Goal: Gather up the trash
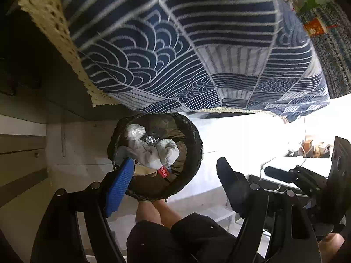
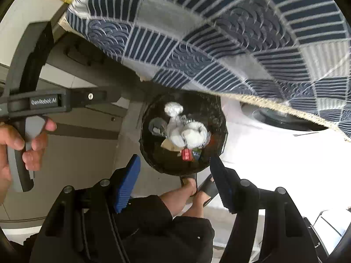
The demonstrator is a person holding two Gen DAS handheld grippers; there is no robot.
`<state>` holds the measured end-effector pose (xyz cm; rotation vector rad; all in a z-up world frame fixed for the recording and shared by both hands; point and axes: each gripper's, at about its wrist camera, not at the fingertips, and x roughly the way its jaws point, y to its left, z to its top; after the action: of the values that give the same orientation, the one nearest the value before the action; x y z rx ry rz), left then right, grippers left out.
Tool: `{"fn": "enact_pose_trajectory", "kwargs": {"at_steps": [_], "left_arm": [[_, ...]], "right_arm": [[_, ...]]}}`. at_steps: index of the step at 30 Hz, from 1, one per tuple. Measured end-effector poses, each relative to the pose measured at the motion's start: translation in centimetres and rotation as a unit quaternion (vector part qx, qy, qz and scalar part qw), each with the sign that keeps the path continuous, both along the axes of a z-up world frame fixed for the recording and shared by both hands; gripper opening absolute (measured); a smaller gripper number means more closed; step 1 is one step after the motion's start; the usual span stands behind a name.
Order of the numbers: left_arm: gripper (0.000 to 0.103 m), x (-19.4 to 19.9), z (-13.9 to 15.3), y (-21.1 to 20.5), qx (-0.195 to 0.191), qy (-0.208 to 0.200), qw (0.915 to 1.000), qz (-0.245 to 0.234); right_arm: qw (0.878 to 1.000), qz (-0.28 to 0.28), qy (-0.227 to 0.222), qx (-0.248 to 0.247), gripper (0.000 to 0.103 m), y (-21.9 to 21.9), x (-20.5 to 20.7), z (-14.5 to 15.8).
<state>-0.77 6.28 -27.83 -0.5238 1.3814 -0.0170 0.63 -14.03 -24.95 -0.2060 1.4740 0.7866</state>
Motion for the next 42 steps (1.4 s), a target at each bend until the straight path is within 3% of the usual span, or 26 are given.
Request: {"fn": "enact_pose_trajectory", "kwargs": {"at_steps": [6,15,24,29,37,42], "left_arm": [[0.075,-0.5,4.3,-0.3,0.007,-0.042,0.9990,0.008],[0.076,-2.2,12.5,-2.6,0.044,-0.115,0.9923,0.010],[0.076,-4.6,20.1,-6.0,0.089,-0.187,0.9783,0.004],[0.076,-5.4,22.6,-7.6,0.120,-0.198,0.9728,-0.002],[0.093,-6.3,26.6,-9.1,0.139,-0.230,0.9632,-0.007],[0.096,-6.9,29.7,-10.3,0.160,-0.263,0.9513,-0.015]], "right_arm": [[0.997,-0.017,-0.069,0.026,0.072,-1.5,0.3,5.3],[0.987,-0.053,-0.143,0.055,0.098,-5.1,0.9,12.6],[0.961,-0.105,-0.229,0.110,0.098,-9.4,-0.1,20.8],[0.951,-0.117,-0.260,0.121,0.098,-11.2,-0.6,24.0],[0.940,-0.133,-0.292,0.116,0.098,-13.4,-0.8,27.9],[0.932,-0.134,-0.312,0.125,0.098,-13.9,-0.9,30.2]]}}
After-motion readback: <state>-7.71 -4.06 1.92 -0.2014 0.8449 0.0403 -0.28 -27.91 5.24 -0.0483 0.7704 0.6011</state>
